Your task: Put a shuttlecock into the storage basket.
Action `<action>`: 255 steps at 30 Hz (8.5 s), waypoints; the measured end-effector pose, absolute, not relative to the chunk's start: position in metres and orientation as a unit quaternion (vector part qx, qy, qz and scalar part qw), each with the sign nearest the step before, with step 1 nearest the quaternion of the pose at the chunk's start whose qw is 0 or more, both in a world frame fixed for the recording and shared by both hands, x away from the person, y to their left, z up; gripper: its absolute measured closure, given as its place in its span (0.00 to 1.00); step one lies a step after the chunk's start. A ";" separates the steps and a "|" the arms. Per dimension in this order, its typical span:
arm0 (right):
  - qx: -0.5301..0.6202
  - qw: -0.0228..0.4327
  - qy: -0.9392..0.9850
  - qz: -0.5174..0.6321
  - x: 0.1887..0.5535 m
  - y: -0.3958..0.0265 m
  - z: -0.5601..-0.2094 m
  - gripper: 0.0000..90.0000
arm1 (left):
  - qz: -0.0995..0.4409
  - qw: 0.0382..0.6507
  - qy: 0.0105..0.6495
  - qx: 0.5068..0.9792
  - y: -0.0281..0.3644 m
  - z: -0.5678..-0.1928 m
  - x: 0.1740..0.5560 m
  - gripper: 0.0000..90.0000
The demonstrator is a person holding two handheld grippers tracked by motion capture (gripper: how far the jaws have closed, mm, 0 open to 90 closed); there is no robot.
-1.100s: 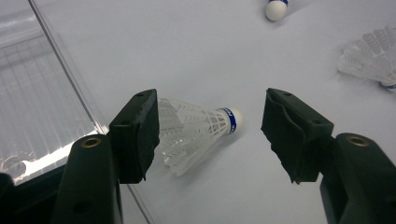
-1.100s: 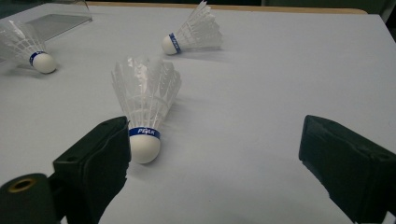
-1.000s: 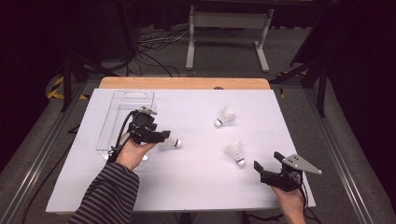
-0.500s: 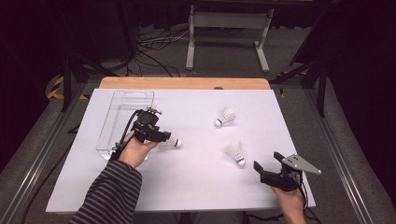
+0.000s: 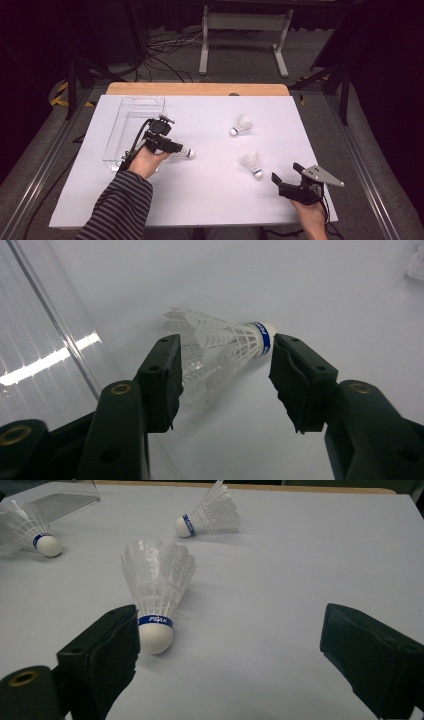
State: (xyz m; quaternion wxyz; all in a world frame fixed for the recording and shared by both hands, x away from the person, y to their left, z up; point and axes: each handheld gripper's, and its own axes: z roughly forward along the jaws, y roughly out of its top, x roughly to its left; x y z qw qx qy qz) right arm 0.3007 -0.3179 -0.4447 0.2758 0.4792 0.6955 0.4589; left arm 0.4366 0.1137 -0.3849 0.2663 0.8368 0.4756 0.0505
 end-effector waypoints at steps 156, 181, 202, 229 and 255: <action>0.480 0.270 0.707 0.445 0.302 -0.315 -0.448 0.11 | 0.026 0.304 0.394 0.867 0.128 -0.360 0.417 1.00; 0.479 0.269 0.707 0.445 0.302 -0.315 -0.448 0.11 | 0.038 0.327 0.394 0.858 0.147 -0.344 0.408 1.00; 0.479 0.269 0.707 0.445 0.302 -0.315 -0.448 0.11 | 0.047 0.345 0.413 0.842 0.171 -0.337 0.404 1.00; 0.479 0.268 0.707 0.446 0.303 -0.314 -0.449 0.11 | 0.067 0.367 0.458 0.807 0.219 -0.332 0.402 1.00; 0.479 0.270 0.706 0.447 0.303 -0.315 -0.448 0.11 | 0.088 0.349 0.509 0.782 0.237 -0.345 0.425 1.00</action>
